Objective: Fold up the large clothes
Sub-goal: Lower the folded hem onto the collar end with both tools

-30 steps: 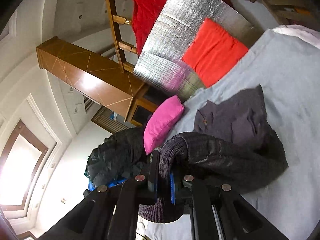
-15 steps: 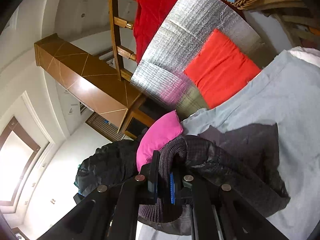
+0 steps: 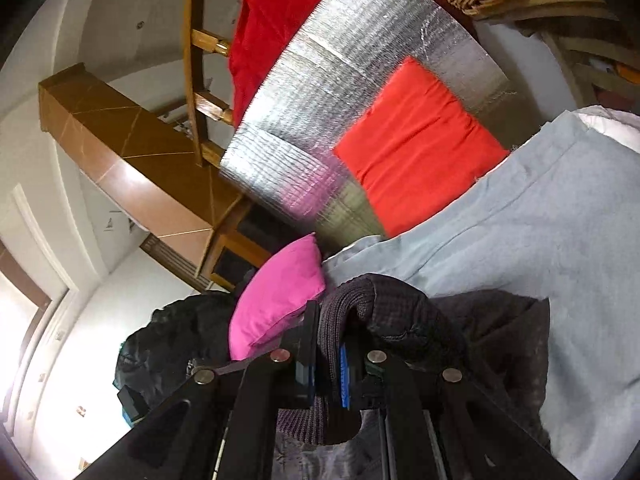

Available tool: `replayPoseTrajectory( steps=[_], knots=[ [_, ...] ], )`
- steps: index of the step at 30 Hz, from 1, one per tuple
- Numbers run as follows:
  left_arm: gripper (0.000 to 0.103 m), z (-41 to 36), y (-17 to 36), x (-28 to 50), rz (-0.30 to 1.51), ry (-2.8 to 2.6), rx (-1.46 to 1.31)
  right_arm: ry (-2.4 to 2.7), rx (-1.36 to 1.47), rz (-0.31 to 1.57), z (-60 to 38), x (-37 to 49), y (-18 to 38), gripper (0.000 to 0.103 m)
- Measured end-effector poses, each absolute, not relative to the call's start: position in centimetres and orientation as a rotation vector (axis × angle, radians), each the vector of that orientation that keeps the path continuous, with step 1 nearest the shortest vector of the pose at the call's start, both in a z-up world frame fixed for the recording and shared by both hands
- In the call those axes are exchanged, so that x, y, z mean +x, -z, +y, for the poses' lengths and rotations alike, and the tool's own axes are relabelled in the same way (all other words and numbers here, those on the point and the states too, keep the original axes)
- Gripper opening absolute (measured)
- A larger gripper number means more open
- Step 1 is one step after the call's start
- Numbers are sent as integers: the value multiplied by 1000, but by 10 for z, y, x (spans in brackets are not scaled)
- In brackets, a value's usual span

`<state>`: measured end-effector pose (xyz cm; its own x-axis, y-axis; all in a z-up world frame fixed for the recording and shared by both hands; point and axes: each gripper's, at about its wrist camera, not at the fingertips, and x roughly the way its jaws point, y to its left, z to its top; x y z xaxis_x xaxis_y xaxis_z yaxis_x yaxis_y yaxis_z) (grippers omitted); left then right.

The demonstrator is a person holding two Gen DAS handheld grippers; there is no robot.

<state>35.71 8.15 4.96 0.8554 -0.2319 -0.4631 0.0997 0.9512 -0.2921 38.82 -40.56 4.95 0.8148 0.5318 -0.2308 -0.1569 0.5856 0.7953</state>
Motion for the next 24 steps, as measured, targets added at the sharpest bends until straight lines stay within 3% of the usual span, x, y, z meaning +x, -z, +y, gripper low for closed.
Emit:
replayPoseTrajectory(
  steps=[13,24],
  knots=[
    [8,69,-3,438,601,87,-237,-349,791,565,-397,470,-26,8],
    [8,56,59,491,711,21,-204,-253,753,672,-391,529,26,8]
  ],
)
